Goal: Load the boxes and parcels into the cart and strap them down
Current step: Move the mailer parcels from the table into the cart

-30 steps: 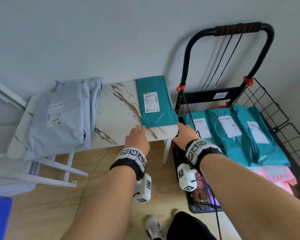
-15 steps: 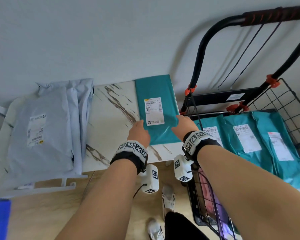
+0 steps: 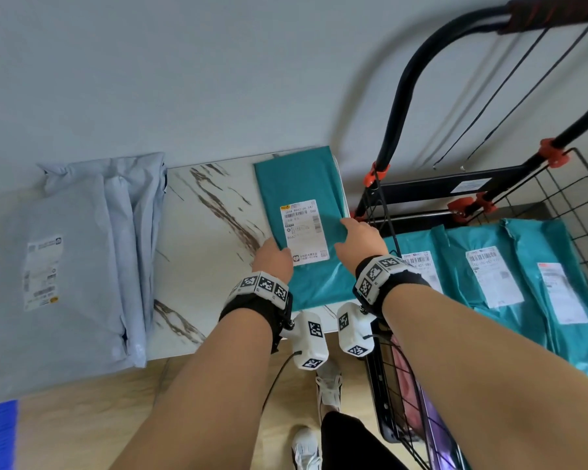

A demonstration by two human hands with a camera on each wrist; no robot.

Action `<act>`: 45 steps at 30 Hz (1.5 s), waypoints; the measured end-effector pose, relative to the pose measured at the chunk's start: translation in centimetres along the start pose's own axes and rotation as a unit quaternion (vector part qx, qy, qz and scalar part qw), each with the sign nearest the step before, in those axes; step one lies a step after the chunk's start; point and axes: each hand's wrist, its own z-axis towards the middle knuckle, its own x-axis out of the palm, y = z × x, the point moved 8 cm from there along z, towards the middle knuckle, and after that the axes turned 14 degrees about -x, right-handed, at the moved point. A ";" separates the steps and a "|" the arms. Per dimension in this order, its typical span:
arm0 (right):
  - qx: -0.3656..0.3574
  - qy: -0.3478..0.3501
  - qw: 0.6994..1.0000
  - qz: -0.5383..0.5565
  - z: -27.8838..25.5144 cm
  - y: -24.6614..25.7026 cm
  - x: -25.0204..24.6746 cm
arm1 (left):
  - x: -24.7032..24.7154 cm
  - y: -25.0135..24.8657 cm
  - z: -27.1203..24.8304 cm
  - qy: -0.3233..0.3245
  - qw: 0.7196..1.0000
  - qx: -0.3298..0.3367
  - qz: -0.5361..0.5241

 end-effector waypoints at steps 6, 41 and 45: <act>0.062 0.015 0.997 0.054 -2.4 -0.8 0.9 | 0.3 3.0 -1.0 0.033 0.999 -0.014 0.007; 0.167 -0.189 0.962 0.107 -31.8 -14.4 -7.4 | 12.8 0.7 -25.8 0.063 0.977 0.184 0.086; 0.174 -0.167 0.966 0.094 -31.1 -19.0 -8.8 | 16.9 -1.6 -26.5 0.073 0.981 0.154 0.097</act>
